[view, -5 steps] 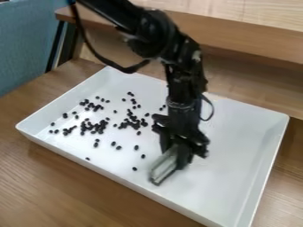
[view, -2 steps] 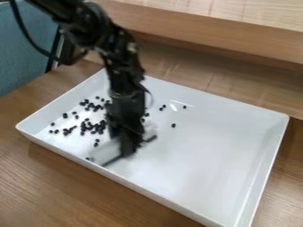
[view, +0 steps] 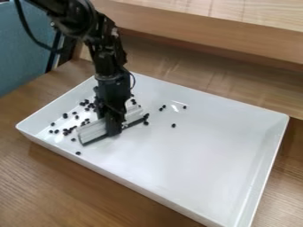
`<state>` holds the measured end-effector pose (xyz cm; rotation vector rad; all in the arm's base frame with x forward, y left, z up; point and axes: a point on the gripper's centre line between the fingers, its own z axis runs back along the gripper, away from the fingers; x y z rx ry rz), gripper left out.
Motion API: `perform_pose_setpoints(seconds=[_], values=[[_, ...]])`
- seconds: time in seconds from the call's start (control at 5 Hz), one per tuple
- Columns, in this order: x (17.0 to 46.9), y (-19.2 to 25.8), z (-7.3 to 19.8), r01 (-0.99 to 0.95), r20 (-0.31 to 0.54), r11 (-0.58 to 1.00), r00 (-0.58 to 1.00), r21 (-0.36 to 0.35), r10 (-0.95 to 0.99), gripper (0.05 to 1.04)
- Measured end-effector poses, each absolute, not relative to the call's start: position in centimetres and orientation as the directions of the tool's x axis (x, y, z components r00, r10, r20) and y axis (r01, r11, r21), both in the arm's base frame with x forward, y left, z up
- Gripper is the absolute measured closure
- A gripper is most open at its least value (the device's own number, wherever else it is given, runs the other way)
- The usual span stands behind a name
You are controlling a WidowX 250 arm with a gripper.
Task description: Sweep into pile
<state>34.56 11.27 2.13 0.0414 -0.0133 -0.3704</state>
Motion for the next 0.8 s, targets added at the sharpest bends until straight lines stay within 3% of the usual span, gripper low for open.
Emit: perform_pose_setpoints(seconds=[0.4,0.8], values=[[38.1,13.6,2.1,0.343,0.030,0.938,0.938,0.045,-0.344,0.685],[38.6,14.7,2.0,0.172,0.035,0.983,0.984,0.057,-0.174,0.685]])
